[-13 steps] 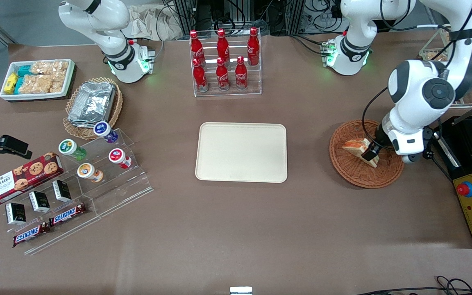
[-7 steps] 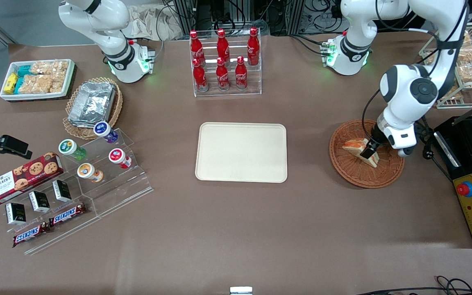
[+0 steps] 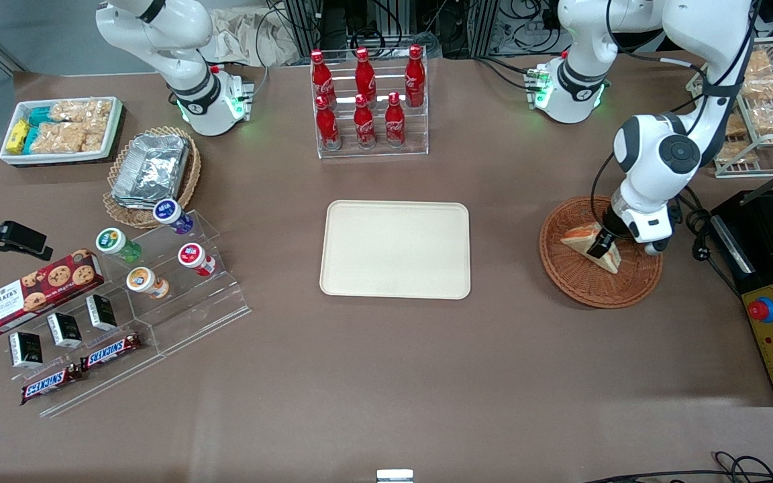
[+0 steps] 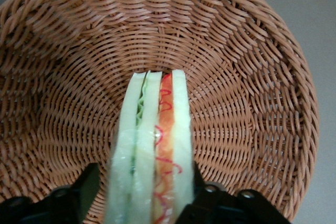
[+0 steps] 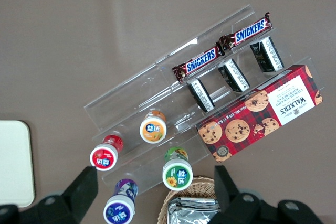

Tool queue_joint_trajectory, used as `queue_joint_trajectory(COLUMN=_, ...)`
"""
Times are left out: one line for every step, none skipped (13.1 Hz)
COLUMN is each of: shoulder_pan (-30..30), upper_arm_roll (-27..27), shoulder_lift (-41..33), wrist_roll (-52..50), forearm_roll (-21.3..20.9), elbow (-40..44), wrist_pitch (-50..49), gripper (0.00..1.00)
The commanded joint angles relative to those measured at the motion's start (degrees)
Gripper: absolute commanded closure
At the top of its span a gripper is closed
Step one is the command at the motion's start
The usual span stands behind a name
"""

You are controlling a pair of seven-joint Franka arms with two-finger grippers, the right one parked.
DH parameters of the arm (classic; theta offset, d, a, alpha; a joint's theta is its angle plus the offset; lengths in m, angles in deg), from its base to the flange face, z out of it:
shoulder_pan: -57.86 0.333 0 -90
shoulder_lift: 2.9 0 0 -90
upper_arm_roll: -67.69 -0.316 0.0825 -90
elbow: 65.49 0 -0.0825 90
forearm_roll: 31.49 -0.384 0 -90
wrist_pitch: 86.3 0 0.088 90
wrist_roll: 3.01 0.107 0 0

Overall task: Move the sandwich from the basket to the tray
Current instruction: 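Lower the left gripper and close it on the sandwich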

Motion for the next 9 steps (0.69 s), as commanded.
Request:
queue_joint_trajectory(shoulder_pan=0.1, upper_arm_roll=0.2, shoulder_lift=0.1, wrist_roll=-2.4, forearm_roll=-0.4, elbow=0.3, wrist_pitch=1.1, gripper=1.0)
queue_joint_trajectory(shoulder_pan=0.1, upper_arm_roll=0.2, shoulder_lift=-0.4, wrist_roll=-2.6, forearm_roll=-0.4, elbow=0.6, wrist_pitch=1.0, gripper=1.0)
queue_joint_trajectory(shoulder_pan=0.1, upper_arm_roll=0.2, shoulder_lift=-1.0, wrist_roll=-2.5, forearm_roll=-0.5, elbow=1.4, wrist_pitch=0.3, gripper=1.0)
queue_joint_trajectory(shoulder_pan=0.0, upper_arm_roll=0.3, shoulder_lift=-2.5, wrist_roll=-2.0, forearm_roll=-0.7, elbow=2.4, wrist_pitch=-2.3, gripper=1.0)
queue_joint_trajectory(shoulder_pan=-0.3, upper_arm_roll=0.5, shoulder_lift=-3.7, wrist_roll=-1.6, forearm_roll=-0.9, elbow=4.5, wrist_pitch=-7.1, gripper=1.0)
queue_joint_trajectory(shoulder_pan=-0.7, upper_arm_roll=1.0, shoulder_lift=-5.1, wrist_roll=-1.1, forearm_roll=-0.9, elbow=7.7, wrist_pitch=-12.9, gripper=1.0)
queue_joint_trajectory(shoulder_pan=-0.7, upper_arm_roll=2.4, shoulder_lift=-6.1, wrist_roll=-0.4, forearm_roll=-0.9, elbow=11.5, wrist_pitch=-19.2, gripper=1.0)
queue_joint_trajectory(shoulder_pan=-0.7, upper_arm_roll=3.7, shoulder_lift=-6.4, wrist_roll=-0.3, forearm_roll=-0.9, elbow=16.8, wrist_pitch=-26.5, gripper=1.0)
queue_joint_trajectory(shoulder_pan=-0.7, upper_arm_roll=4.8, shoulder_lift=-5.9, wrist_roll=0.0, forearm_roll=-0.9, elbow=23.0, wrist_pitch=-35.1, gripper=1.0)
